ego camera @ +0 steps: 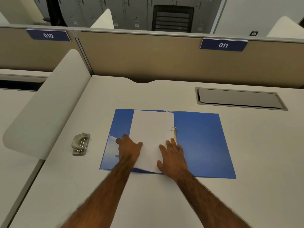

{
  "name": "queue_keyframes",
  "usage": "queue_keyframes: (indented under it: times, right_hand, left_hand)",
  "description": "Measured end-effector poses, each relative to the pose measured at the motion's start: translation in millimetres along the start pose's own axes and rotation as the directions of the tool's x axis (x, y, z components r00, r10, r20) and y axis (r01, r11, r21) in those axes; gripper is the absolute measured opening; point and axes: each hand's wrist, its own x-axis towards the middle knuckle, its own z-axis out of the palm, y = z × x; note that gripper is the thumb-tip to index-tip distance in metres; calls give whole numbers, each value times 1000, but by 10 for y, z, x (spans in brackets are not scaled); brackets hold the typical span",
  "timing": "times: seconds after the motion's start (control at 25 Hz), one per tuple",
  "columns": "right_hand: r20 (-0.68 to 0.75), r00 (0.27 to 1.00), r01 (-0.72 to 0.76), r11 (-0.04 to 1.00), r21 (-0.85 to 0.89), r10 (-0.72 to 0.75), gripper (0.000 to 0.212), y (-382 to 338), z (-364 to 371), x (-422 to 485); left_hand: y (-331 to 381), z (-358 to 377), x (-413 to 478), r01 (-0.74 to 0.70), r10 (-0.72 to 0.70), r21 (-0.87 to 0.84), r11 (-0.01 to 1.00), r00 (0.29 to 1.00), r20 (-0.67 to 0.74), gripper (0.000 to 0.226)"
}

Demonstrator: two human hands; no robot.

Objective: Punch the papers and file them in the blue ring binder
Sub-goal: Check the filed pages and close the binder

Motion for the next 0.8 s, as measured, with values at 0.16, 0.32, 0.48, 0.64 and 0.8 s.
queue_keyframes:
  times: [0.16, 0.32, 0.48, 0.64, 0.8]
  right_hand:
    - [6, 1000, 1, 1000, 10, -1, 62, 14, -40, 16]
    - [21, 998, -55, 996, 73, 54, 60, -6, -135, 49]
    - [-79, 988, -93, 920, 380, 133, 61, -136, -387, 64]
    - [-18, 980, -101, 572, 814, 199, 64, -242, -795, 68]
    - [21, 953, -88, 208, 974, 304, 51, -92, -1100, -5]
  left_hand:
    - [-71, -96, 80, -75, 69, -161, 984, 997, -45, 35]
    - [3, -256, 117, -70, 81, -251, 965, 996, 33, 34]
    - [203, -396, -17, -79, 130, -395, 915, 986, 106, 28]
    - [562, -408, -281, -124, 238, -487, 864, 955, 178, 25]
    - [967, -247, -578, -173, 332, -524, 834, 916, 225, 28]
